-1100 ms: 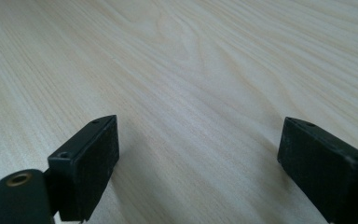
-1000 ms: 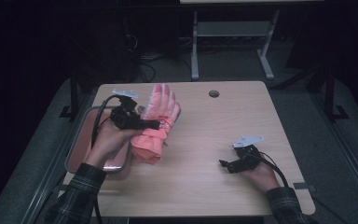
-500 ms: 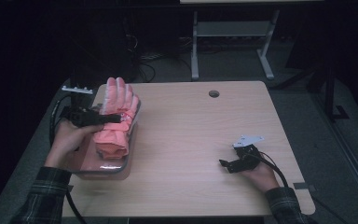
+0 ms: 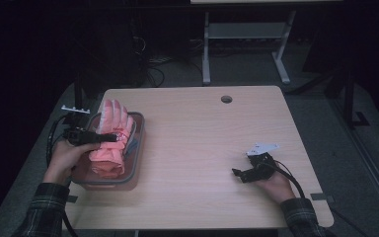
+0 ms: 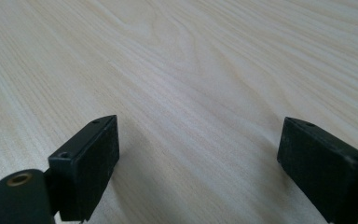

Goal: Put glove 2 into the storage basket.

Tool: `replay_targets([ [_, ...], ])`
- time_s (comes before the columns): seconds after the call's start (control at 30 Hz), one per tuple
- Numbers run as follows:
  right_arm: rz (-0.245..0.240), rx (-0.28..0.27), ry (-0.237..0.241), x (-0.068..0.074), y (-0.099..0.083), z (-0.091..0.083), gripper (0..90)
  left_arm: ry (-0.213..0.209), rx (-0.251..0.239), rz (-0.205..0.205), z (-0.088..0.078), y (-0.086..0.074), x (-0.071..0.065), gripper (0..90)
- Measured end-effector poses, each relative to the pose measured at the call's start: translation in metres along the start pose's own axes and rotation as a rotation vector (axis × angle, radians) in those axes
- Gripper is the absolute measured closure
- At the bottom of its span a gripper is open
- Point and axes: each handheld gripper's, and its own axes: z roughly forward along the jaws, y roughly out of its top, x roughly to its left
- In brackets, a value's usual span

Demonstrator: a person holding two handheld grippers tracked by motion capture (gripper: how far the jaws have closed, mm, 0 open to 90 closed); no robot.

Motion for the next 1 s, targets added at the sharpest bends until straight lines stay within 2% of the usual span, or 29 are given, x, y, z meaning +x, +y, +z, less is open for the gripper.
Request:
replay_targets([
  [0.23,0.000,0.000,0.000,0.000,0.000,0.000,12.3,-0.009,0.078,-0.010,0.025,-0.008,0.009,56.6],
  [0.33,0.000,0.000,0.000,0.000,0.000,0.000,12.3,-0.015,0.101,-0.008,0.034,-0.010,0.010,46.3],
  [0.4,0.000,0.000,0.000,0.000,0.000,0.000,12.3,0.004,0.106,-0.003,0.037,-0.010,0.009,36.9],
  [0.53,0.000,0.000,-0.001,0.000,0.000,0.000,12.4,0.048,0.109,-0.002,0.033,-0.007,0.008,24.0],
  [0.6,0.000,-0.001,-0.001,0.000,0.000,0.000,12.4,0.066,0.101,0.005,0.029,-0.003,0.007,20.6],
  [1.0,0.000,0.000,-0.001,0.000,0.000,0.000,12.4,0.105,0.040,0.004,0.005,0.008,0.005,13.8],
])
